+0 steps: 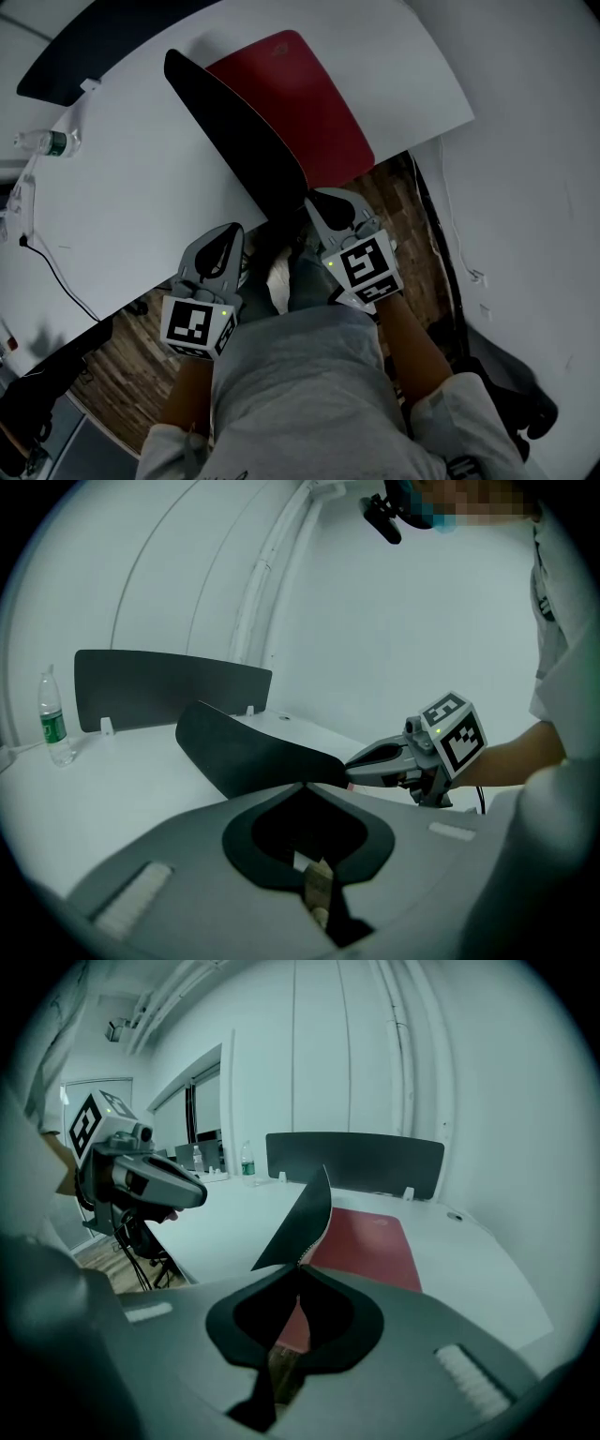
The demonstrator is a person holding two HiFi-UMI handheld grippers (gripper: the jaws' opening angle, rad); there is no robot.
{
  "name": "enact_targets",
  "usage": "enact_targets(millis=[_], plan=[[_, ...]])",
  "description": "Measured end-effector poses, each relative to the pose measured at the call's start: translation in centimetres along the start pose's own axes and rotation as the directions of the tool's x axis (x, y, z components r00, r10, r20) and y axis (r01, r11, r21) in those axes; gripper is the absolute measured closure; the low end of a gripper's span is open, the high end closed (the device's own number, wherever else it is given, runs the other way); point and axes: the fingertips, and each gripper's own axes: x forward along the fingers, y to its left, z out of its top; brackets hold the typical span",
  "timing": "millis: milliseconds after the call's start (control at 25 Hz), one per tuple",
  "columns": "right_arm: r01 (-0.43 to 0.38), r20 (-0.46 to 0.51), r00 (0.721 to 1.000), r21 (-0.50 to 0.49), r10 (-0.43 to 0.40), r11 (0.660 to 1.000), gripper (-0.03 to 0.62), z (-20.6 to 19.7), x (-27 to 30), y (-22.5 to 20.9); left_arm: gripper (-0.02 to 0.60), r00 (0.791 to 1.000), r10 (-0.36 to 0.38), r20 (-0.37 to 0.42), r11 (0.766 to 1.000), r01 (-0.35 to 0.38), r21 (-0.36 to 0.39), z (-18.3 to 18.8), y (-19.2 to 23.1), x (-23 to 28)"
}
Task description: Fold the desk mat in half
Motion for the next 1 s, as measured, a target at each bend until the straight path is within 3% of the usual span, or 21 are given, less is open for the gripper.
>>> enact_targets(millis=[560, 1000], plan=[[0.064, -0.06, 0.996, 0.075, -0.06, 0.995, 0.575, -4.7, -1.3, -8.2, 0.563, 1.0, 0.014, -0.017, 1.0, -0.014, -0.004, 0.1, -2.6, 4.3], [0.089, -0.086, 0.993, 0.107, -0.08, 0.99, 0.574, -7.4, -1.9, -12.0, 0.562, 0.999, 0.024, -0.04, 1.0, -0.024, 0.004, 0.4, -4.5, 6.5]])
